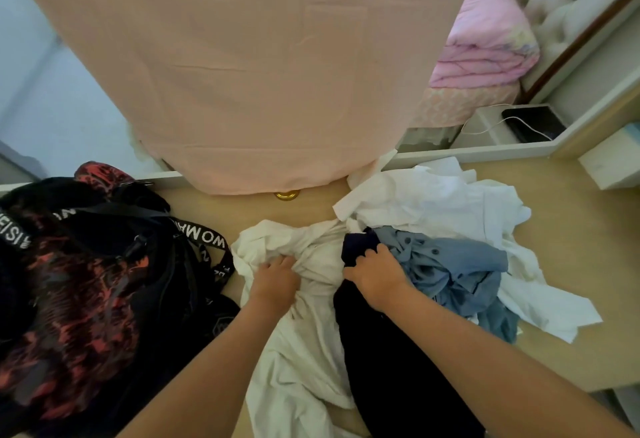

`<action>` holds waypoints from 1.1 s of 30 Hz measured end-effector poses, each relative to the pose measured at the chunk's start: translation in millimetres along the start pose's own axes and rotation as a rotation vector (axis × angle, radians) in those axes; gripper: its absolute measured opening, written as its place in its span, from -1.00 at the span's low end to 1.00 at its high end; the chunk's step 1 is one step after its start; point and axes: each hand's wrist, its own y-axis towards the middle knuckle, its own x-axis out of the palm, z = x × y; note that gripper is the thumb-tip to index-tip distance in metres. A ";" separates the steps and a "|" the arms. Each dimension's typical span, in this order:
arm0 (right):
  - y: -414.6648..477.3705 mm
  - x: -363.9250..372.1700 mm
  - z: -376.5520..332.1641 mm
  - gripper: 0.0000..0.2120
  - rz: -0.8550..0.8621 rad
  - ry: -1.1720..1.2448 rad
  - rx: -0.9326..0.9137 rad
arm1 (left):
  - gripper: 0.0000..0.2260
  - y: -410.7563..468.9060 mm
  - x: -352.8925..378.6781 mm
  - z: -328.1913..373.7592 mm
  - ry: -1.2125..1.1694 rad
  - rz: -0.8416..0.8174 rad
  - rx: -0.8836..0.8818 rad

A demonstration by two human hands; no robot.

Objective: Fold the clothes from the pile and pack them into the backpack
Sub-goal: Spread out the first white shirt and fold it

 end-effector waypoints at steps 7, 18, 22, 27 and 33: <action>-24.4 -3.4 71.7 -0.68 0.070 -0.145 0.350 | -0.78 1.9 -16.1 -15.1 -0.017 0.093 -0.237; -63.6 43.3 105.5 -0.36 0.428 -0.058 0.509 | -0.62 16.8 -54.3 34.7 0.011 0.133 -0.082; -68.7 68.2 81.5 -0.54 0.462 0.058 0.122 | -0.56 48.3 -81.9 116.9 -0.543 0.128 0.232; -85.6 94.9 93.1 -0.18 0.350 0.270 0.477 | -0.36 74.5 -98.4 169.8 -0.763 0.031 0.282; -102.0 124.8 148.9 -0.30 0.472 0.410 0.602 | -0.04 96.6 -101.8 218.5 -0.915 -0.098 0.365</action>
